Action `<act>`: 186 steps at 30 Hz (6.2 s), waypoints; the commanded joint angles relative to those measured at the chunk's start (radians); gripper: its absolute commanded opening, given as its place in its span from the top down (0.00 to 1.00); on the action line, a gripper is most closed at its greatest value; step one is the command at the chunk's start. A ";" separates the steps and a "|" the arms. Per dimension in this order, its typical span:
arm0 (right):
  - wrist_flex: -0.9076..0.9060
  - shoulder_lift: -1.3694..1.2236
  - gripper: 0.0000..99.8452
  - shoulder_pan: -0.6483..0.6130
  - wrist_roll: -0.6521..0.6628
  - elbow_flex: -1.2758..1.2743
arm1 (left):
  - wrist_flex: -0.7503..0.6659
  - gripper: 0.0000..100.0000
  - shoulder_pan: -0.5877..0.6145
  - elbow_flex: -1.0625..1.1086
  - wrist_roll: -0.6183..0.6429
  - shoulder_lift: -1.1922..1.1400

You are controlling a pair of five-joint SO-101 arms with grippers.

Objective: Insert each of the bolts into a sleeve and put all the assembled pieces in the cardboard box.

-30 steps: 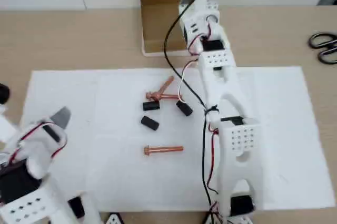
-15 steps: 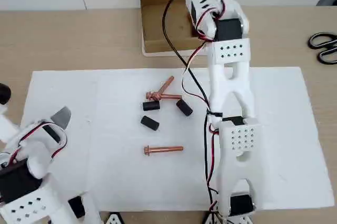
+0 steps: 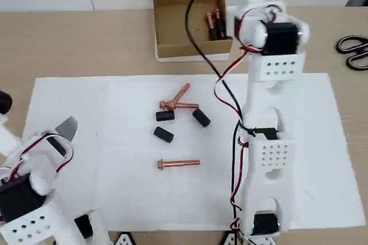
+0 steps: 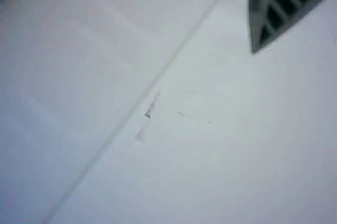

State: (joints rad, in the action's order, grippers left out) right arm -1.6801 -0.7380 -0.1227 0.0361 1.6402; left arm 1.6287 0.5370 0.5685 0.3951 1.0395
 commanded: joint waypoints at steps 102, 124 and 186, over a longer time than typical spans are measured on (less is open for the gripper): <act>0.159 0.266 0.99 -0.142 0.353 -1.146 | -0.025 0.69 0.000 0.045 -0.005 0.009; -0.002 0.194 0.89 -0.041 -0.009 -1.076 | -0.025 0.69 -0.002 0.045 -0.005 0.009; -0.035 -0.050 1.00 -0.033 -0.101 -0.922 | -0.025 0.69 -0.002 0.044 -0.003 0.009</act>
State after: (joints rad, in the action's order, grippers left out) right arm -1.6755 -0.7917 -0.1841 -0.0621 0.6567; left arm 1.6256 0.5370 0.6191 0.3951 1.0395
